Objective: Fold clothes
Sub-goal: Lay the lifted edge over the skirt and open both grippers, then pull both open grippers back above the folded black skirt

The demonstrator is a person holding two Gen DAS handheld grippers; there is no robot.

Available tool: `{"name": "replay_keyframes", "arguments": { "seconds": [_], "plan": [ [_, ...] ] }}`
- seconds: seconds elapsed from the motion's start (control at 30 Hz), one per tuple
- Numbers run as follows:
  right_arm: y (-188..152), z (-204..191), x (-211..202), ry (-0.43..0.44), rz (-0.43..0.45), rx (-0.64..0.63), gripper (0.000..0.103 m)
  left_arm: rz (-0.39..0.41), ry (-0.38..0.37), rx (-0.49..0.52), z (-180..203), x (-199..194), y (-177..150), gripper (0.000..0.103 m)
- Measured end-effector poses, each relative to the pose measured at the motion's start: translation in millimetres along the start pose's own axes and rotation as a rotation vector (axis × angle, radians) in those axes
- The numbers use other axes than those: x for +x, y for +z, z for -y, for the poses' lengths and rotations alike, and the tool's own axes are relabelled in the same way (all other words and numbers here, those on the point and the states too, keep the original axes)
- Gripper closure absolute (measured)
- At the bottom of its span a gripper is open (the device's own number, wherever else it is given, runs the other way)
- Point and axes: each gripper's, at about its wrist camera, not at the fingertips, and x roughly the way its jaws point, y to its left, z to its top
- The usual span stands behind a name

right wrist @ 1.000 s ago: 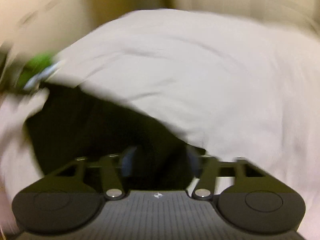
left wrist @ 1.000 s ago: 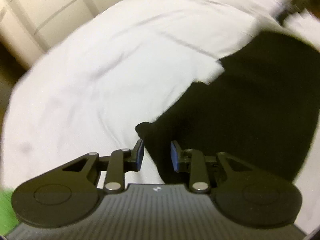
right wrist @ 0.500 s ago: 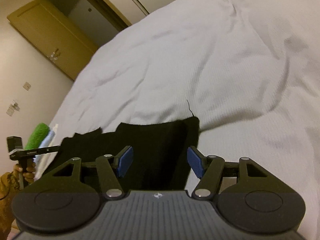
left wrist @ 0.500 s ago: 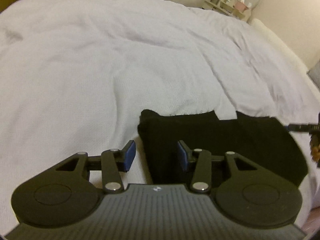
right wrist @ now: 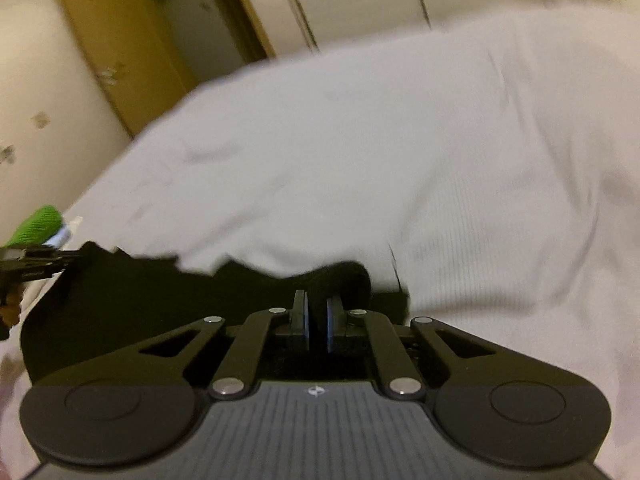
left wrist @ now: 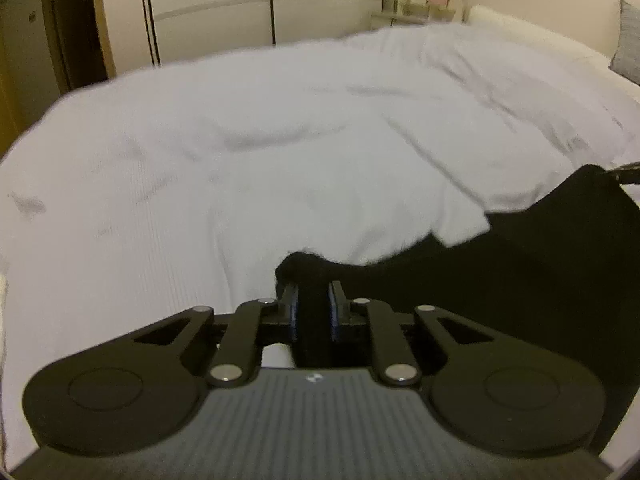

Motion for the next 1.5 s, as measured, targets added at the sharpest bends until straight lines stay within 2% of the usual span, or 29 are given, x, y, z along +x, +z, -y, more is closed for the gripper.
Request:
{"name": "replay_keyframes", "arguments": {
  "seconds": [0.07,0.2,0.33,0.4,0.43,0.53,0.6,0.63,0.67,0.7,0.73,0.77,0.8,0.83,0.9,0.97,1.03,1.13,1.27,1.33,1.47,1.5],
  "plan": [
    [4,-7,-12,-0.011,0.043,-0.031,0.096,0.021,0.015,0.013,3,1,5,0.09],
    [2,-3,-6,-0.083,0.059,-0.028,0.096,0.007,0.065,0.037,7,21,6,0.091],
    [-8,1,3,-0.136,0.083,-0.022,0.097,0.011,0.078,-0.04,-3,36,0,0.092],
    [-9,3,2,-0.133,0.1,-0.02,0.097,0.024,0.076,-0.034,-4,37,-2,0.092],
    [-9,4,2,-0.132,0.108,-0.02,0.097,0.005,0.083,-0.03,-3,43,-6,0.092],
    [-19,8,31,-0.195,-0.033,-0.03,0.096,-0.062,0.109,0.002,3,64,-17,0.09],
    [-20,5,29,-0.251,-0.039,-0.009,0.094,-0.072,0.139,0.01,8,67,-13,0.083],
    [-20,3,27,-0.279,-0.041,0.001,0.084,-0.077,0.154,0.014,10,68,-11,0.079],
    [-20,1,26,-0.307,-0.044,0.011,0.058,-0.074,0.172,0.01,8,64,-8,0.071],
    [-21,0,24,-0.335,-0.047,0.021,0.049,-0.063,0.19,-0.001,5,57,-4,0.067],
    [-21,-2,23,-0.363,-0.05,0.031,0.045,-0.054,0.218,-0.031,0,48,-1,0.067],
    [-20,-7,9,-0.393,-0.022,0.023,0.047,-0.045,0.247,-0.06,-6,38,2,0.072],
    [-20,-13,-5,-0.424,0.005,0.016,0.047,-0.046,0.283,-0.081,-9,28,3,0.082],
    [-19,-18,-19,-0.454,0.032,0.008,0.048,-0.037,0.303,-0.094,-9,14,2,0.087],
    [-26,-33,-50,-0.43,0.097,0.002,0.048,0.008,0.235,-0.107,-2,-20,-5,0.09],
    [-43,-57,-70,-0.384,0.114,-0.02,0.047,0.046,0.169,-0.079,20,-51,-19,0.09],
    [-61,-81,-89,-0.337,0.131,-0.041,0.048,0.07,0.145,-0.015,45,-75,-36,0.09],
    [-93,-119,-89,-0.337,0.106,-0.112,0.051,0.045,0.108,0.025,77,-84,-59,0.09],
    [-132,-130,-67,-0.393,0.055,-0.1,0.053,-0.08,0.142,-0.04,90,-48,-92,0.09],
    [-142,-121,-58,-0.396,0.041,-0.061,0.054,-0.068,0.157,-0.071,88,-37,-104,0.091],
    [-148,-100,-51,-0.389,0.037,0.042,0.04,-0.067,0.216,-0.103,99,-51,-91,0.092],
    [-149,-95,-49,-0.387,0.036,0.068,0.041,-0.052,0.225,-0.1,105,-60,-88,0.092]
  ]
}}
